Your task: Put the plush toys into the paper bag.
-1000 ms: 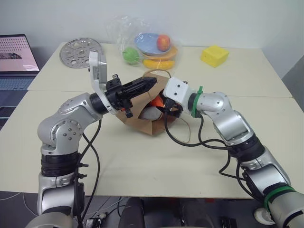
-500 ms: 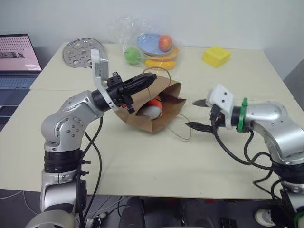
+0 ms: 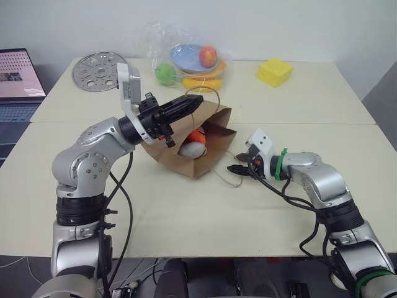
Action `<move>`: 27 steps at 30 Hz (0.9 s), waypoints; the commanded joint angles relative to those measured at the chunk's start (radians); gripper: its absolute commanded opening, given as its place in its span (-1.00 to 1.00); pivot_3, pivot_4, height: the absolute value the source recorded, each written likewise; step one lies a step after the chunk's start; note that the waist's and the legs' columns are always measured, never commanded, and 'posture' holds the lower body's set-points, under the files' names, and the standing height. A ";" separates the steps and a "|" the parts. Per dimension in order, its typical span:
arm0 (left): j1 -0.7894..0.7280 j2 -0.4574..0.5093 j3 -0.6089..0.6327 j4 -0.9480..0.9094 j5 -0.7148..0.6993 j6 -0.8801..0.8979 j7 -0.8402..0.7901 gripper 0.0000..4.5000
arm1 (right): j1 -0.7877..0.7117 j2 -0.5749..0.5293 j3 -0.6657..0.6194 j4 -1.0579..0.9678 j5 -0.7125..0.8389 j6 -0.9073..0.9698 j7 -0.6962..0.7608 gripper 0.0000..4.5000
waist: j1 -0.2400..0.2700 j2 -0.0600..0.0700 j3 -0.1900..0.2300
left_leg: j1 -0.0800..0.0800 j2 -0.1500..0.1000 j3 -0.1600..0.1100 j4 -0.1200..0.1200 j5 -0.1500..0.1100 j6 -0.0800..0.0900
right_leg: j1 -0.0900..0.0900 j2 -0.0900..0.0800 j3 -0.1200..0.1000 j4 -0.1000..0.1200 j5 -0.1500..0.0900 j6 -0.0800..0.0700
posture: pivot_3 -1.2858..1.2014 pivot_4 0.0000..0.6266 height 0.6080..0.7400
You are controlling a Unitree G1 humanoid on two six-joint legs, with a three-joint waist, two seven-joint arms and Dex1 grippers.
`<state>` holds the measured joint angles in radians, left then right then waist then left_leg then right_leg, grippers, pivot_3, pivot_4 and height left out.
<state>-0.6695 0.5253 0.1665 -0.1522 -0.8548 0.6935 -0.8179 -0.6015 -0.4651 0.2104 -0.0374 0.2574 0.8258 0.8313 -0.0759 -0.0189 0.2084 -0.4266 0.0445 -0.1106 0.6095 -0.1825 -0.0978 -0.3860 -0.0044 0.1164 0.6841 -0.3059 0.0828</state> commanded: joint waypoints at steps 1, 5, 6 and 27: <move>-0.010 0.011 0.026 -0.029 -0.004 -0.018 -0.001 -1.00 | 0.001 -0.010 -0.024 -0.016 0.020 0.002 0.005 -0.68 | 0.001 0.000 0.000 | 0.000 0.000 0.000 0.000 0.000 0.000 | 0.000 0.000 0.000 0.000 0.000 0.000 | 0.03 -0.52 1.00; -0.018 0.012 0.026 -0.019 -0.003 -0.020 -0.005 -1.00 | 0.003 -0.009 -0.066 -0.074 0.081 0.063 0.013 -0.99 | 0.001 0.000 0.000 | 0.000 0.000 0.000 0.000 0.000 0.000 | 0.000 0.000 0.000 0.000 0.000 0.000 | 0.03 -0.52 1.00; -0.025 0.013 0.027 -0.012 -0.003 -0.020 -0.007 -1.00 | 0.002 -0.015 -0.100 -0.113 0.125 0.105 0.019 -0.99 | 0.001 0.000 0.000 | 0.000 0.000 0.000 0.000 0.000 0.000 | 0.000 0.000 0.000 0.000 0.000 0.000 | 0.03 -0.52 1.00; -0.216 -0.013 -0.102 0.300 0.162 -0.133 -0.231 -1.00 | -0.303 0.104 -0.650 -0.226 0.570 0.722 -0.311 -0.99 | 0.011 0.001 0.000 | -0.001 0.000 0.001 -0.001 0.000 0.000 | -0.002 0.001 0.000 0.000 0.000 0.000 | 0.03 -0.52 1.00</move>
<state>-0.8500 0.5156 0.0639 0.1452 -0.7123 0.5971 -1.0338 -0.8777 -0.3628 -0.4139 -0.2489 0.8108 1.5504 0.5445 -0.0647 -0.0183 0.2087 -0.4284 0.0448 -0.1099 0.6085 -0.1826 -0.0975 -0.3887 -0.0037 0.1167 0.6842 -0.3059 0.0827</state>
